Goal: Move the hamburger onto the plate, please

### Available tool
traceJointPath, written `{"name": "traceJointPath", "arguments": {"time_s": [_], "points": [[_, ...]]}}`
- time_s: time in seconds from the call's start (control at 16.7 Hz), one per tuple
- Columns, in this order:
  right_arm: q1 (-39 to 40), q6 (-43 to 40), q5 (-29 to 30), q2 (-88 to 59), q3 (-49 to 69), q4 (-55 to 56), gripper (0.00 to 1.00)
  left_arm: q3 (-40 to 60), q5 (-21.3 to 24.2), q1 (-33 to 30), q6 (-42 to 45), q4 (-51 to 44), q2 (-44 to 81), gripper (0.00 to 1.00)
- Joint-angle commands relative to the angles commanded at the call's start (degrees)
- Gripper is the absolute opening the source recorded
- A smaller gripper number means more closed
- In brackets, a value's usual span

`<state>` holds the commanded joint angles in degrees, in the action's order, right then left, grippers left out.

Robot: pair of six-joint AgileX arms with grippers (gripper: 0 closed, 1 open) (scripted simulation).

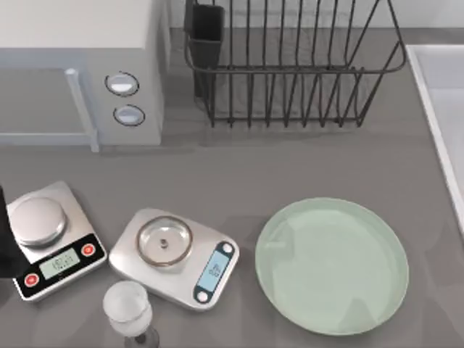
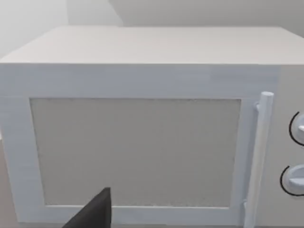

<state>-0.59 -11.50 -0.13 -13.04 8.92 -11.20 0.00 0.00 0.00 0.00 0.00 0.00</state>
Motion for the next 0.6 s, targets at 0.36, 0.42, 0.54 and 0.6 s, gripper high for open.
{"name": "traceJointPath", "arguments": {"time_s": [0.36, 0.42, 0.54, 0.6], "points": [[-1.25, -21.26, 0.12, -30.56, 15.01, -21.49, 1.00, 0.00, 0.00, 0.00, 0.00, 0.00, 0.00, 1.00], [-1.44, -24.77, 0.15, -35.60, 17.46, -25.09, 1.00, 0.00, 0.00, 0.00, 0.00, 0.00, 0.00, 1.00], [-1.78, -31.32, 0.16, -44.39, 22.15, -31.72, 1.00, 0.00, 0.00, 0.00, 0.00, 0.00, 0.00, 1.00], [-1.93, -34.29, 0.15, -48.13, 24.34, -34.66, 1.00, 0.00, 0.00, 0.00, 0.00, 0.00, 0.00, 1.00]]}}
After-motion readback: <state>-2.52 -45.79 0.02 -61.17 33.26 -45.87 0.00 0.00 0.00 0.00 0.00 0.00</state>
